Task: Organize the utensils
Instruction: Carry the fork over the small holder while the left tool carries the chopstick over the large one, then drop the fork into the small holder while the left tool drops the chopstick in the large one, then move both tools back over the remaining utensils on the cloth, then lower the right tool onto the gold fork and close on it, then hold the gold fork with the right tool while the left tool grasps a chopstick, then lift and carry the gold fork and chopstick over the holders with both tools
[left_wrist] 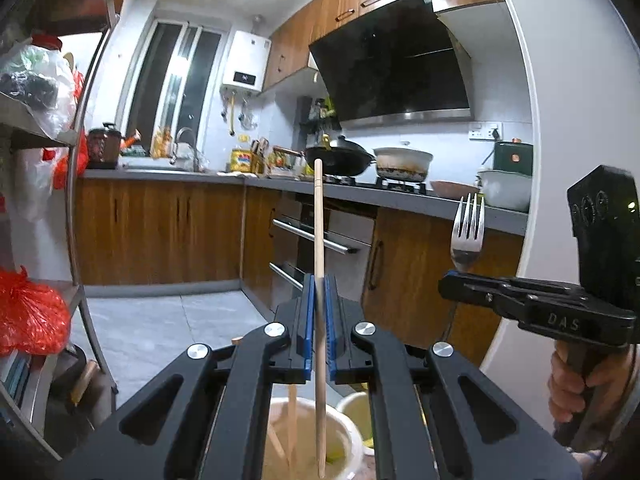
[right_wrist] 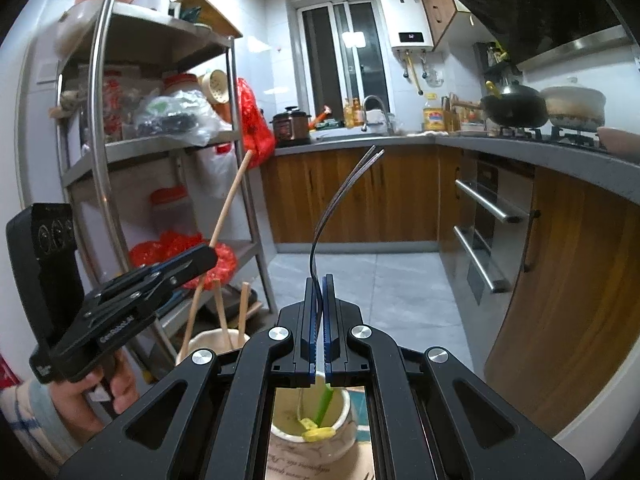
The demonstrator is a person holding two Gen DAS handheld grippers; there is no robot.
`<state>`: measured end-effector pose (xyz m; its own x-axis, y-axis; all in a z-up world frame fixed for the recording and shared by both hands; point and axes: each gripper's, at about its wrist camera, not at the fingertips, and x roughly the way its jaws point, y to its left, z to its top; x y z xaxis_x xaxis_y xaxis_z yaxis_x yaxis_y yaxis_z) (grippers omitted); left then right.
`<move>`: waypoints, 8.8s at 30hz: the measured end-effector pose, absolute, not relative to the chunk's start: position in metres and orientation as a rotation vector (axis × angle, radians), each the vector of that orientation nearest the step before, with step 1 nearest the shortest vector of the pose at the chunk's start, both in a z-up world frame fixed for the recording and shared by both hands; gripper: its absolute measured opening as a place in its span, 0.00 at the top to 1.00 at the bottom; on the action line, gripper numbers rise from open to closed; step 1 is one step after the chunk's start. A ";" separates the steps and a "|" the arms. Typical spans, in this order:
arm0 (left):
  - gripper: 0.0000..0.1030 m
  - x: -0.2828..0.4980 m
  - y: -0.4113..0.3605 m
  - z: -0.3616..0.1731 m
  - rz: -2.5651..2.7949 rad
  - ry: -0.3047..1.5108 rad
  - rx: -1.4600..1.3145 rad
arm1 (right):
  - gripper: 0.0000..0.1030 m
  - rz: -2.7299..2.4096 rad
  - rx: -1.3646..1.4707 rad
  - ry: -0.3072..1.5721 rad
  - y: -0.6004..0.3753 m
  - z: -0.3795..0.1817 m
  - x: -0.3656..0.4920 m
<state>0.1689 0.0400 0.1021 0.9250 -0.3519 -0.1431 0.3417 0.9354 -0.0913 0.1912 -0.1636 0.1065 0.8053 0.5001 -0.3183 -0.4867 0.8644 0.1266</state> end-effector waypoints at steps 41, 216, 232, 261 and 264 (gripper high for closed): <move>0.57 0.149 0.059 0.047 -0.131 0.314 -0.064 | 0.96 0.471 0.014 0.573 -0.154 0.025 0.226; 0.43 0.089 -0.124 -0.052 -0.174 0.962 0.169 | 0.94 0.508 0.109 0.794 -0.254 -0.039 0.107; 0.93 0.091 -0.101 -0.048 -0.359 1.042 0.238 | 0.94 0.516 0.068 0.841 -0.246 -0.045 0.106; 0.94 0.070 -0.056 -0.047 -0.362 0.906 0.182 | 0.94 0.531 -0.058 0.818 -0.229 -0.043 0.099; 0.94 0.068 -0.047 -0.039 -0.376 0.871 0.165 | 0.94 0.540 -0.051 0.753 -0.230 -0.027 0.092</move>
<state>0.0679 -0.0473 -0.0388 0.5838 -0.2538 -0.7712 0.3865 0.9222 -0.0109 0.0922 -0.2300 -0.0273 0.6005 0.4484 -0.6621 -0.4839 0.8629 0.1455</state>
